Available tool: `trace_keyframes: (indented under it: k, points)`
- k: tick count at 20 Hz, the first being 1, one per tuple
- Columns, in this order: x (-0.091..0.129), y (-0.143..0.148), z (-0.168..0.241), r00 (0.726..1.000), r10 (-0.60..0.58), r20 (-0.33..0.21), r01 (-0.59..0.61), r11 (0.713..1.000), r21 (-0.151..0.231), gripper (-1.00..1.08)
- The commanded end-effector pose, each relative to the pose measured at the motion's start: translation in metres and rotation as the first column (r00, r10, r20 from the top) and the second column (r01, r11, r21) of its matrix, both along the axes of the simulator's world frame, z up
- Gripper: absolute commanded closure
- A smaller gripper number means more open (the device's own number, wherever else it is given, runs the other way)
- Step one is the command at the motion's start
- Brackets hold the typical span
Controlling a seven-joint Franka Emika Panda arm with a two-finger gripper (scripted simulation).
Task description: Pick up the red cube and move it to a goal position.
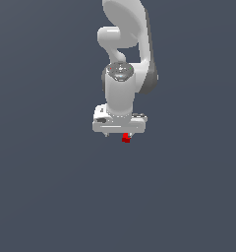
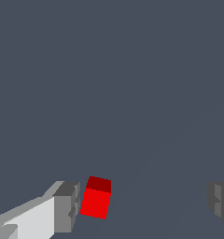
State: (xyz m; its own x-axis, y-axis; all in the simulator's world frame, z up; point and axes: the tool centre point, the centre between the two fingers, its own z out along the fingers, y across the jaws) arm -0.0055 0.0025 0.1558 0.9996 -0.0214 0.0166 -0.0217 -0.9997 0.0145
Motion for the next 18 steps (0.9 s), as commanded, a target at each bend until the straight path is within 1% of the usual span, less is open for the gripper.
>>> trace_keyframes:
  k: [1,5,12,18]
  points:
    - [-0.007,0.003,-0.010,1.000,-0.016,-0.002,0.016,1.000,0.001,-0.92]
    - [-0.022,0.009,-0.034,0.999,-0.054,-0.004,0.054,0.999,0.004,-0.92]
    - [-0.054,0.025,-0.087,0.990,-0.139,-0.010,0.139,0.990,0.009,-0.92]
    - [-0.072,0.038,-0.121,0.981,-0.192,-0.014,0.192,0.981,0.012,-0.92]
